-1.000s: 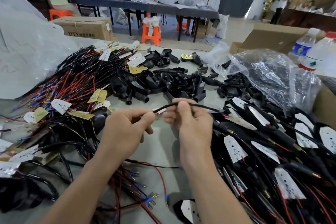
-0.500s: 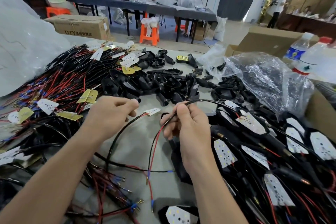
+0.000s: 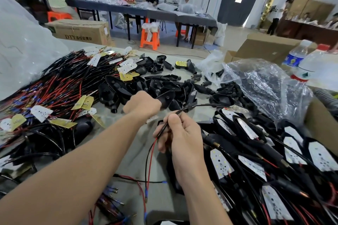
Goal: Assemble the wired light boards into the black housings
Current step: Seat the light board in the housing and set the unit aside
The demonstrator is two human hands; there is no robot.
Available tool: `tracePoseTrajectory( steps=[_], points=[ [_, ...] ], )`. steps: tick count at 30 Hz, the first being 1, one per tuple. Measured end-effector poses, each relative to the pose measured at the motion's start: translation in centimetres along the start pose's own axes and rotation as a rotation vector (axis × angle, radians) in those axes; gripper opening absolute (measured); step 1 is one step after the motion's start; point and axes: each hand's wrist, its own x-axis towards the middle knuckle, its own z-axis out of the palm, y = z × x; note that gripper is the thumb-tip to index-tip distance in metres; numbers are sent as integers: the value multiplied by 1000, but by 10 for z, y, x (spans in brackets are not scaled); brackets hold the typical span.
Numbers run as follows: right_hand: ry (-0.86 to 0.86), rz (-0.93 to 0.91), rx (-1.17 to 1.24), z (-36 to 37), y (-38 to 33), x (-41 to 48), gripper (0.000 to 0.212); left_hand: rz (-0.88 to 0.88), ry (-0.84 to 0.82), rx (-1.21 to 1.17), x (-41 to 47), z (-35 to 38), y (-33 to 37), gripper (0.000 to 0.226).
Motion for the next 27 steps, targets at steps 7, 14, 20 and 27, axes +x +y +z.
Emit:
tracePoseTrajectory(
  steps=[7,14,20,27],
  points=[
    [19,47,80,-1,-7,-2,20,279,118,-151,-33,-57,-57,15],
    [45,-103,146,2,-17,-3,25,305,222,-273,-89,-61,-111,8],
    [36,-155,282,0,-26,-7,27,286,177,-393,-99,-56,-111,7],
    [83,-102,216,4,-18,-6,27,274,26,-468,-99,-59,-111,41]
  ],
)
